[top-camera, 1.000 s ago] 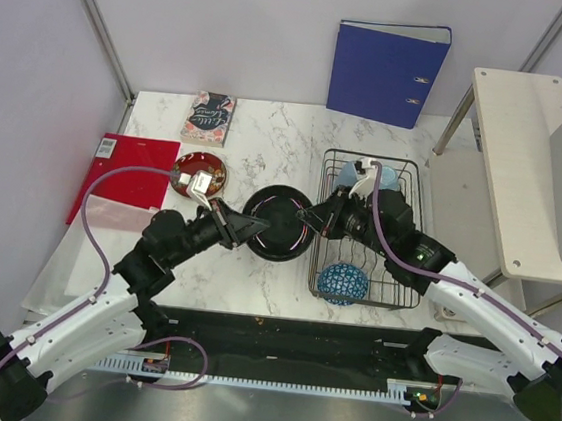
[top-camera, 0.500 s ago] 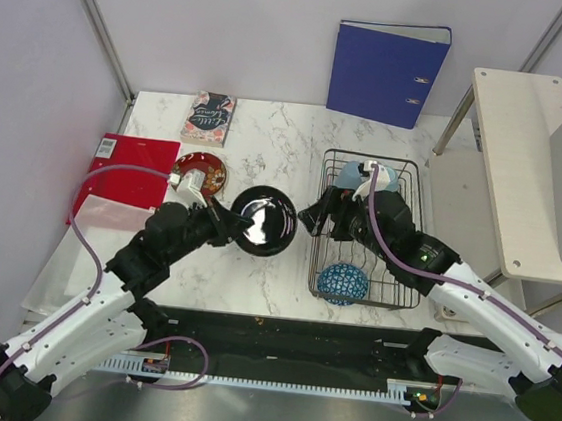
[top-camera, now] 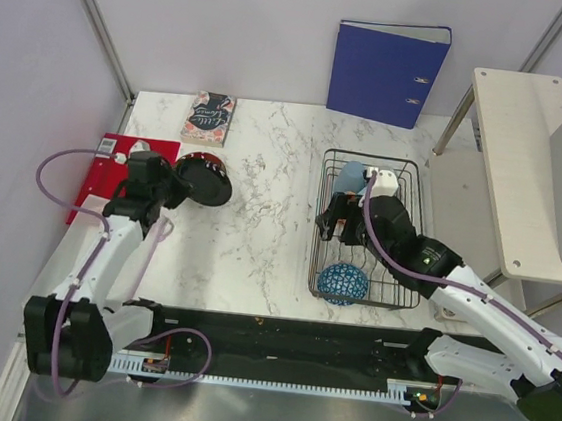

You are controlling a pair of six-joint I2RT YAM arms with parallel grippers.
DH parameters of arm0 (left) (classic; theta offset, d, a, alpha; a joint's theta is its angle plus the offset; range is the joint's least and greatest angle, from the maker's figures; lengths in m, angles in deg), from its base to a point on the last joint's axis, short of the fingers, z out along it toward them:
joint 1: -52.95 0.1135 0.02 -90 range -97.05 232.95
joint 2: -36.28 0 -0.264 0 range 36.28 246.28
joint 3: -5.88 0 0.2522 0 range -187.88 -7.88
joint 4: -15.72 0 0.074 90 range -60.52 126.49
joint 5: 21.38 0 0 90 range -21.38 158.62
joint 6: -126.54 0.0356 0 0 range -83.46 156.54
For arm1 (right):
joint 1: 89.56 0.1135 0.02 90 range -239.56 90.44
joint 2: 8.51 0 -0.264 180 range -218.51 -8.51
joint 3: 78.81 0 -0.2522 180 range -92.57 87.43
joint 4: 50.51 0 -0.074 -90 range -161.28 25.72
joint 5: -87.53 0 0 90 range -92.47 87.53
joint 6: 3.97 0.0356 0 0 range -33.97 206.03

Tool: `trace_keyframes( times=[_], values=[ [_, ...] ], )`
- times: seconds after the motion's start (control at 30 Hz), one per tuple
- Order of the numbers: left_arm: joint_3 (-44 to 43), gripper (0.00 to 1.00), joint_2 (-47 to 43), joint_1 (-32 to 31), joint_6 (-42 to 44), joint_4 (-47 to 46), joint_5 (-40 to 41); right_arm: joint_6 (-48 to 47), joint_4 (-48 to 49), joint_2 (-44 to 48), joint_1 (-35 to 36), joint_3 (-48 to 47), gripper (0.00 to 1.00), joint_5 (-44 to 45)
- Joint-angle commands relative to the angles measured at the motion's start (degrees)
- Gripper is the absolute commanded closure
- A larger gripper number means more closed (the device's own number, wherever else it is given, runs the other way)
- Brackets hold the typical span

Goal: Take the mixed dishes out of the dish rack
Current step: Place the plate at the center of the board.

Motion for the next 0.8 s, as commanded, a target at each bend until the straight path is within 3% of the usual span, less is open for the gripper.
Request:
trace_keyframes(
  times=[0.0,0.13,0.27,0.4,0.53,0.77],
  values=[
    [-3.8,0.98,5.6,6.11,1.6,-2.91,-5.68,-2.14,-0.01,2.36,0.04,1.61,0.09,0.04],
    [-0.74,0.98,8.76,10.5,2.65,-7.46,-6.56,-3.19,-0.01,3.5,0.13,2.67,0.09,1.53],
    [-0.28,0.98,14.65,13.68,0.12,-15.9,-13.85,-3.63,0.34,3.07,0.04,3.11,0.09,1.01],
    [-1.16,0.98,19.57,13.77,-2.88,-29.5,-19.82,-3.46,0.69,2.54,0.04,3.37,0.09,-0.14],
    [-5.29,0.98,28.7,13.86,-3.06,-29.19,-22.12,-3.28,0.69,2.89,0.04,4.07,0.09,0.3],
    [-7.05,0.98,33.99,13.86,-0.43,-25.68,-19.41,-3.45,0.26,4.03,0.04,4.69,0.09,1.45]
  ],
)
